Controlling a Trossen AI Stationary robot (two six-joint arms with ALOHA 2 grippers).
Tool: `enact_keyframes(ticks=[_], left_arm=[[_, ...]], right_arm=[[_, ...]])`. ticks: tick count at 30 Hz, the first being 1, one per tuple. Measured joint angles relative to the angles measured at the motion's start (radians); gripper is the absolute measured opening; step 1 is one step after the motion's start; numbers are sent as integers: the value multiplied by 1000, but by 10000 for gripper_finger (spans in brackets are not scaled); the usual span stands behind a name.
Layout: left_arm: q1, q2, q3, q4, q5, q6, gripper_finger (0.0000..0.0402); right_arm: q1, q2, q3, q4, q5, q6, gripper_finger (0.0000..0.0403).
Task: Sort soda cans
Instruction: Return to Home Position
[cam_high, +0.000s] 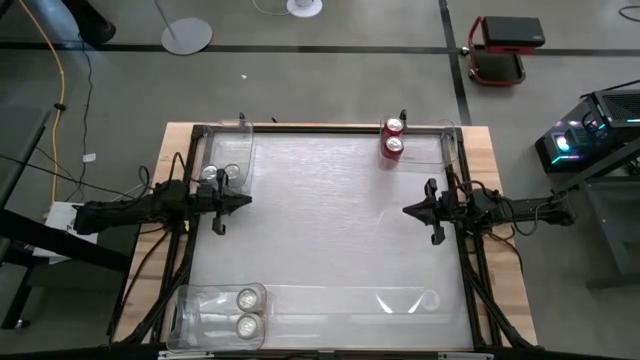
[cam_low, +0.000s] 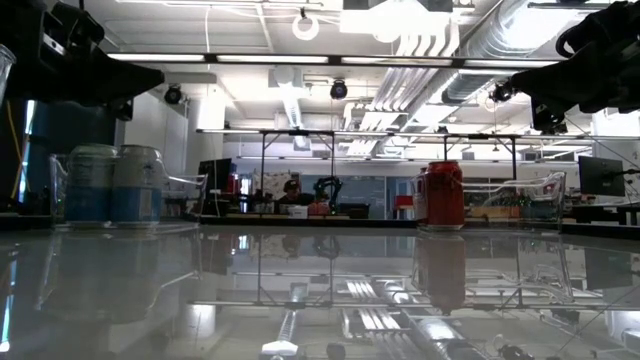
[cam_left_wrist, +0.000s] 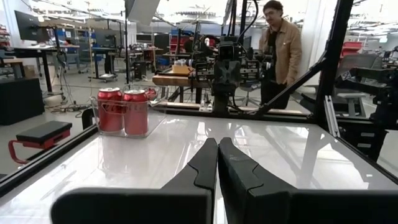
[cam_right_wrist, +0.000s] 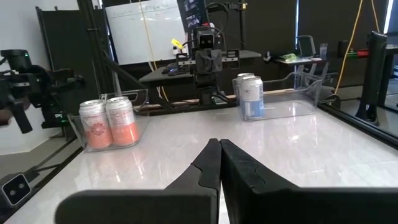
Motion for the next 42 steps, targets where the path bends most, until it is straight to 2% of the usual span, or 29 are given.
enact_keyframes(ticks=[6,10,13,22,29,42], left_arm=[[0,0,0,0,0,0,5],[0,0,0,0,0,0,5],[0,0,0,0,0,0,5],[0,0,0,0,0,12,5],[1,0,0,0,-5,236,5],[1,0,0,0,-8,236,5]], right_arm=[[0,0,0,0,0,-11,0],[0,0,0,0,0,-153,0],[0,0,0,0,0,-198,0],[0,0,0,0,0,-202,0],[0,0,0,0,0,-202,0],[0,0,0,0,0,-201,0]])
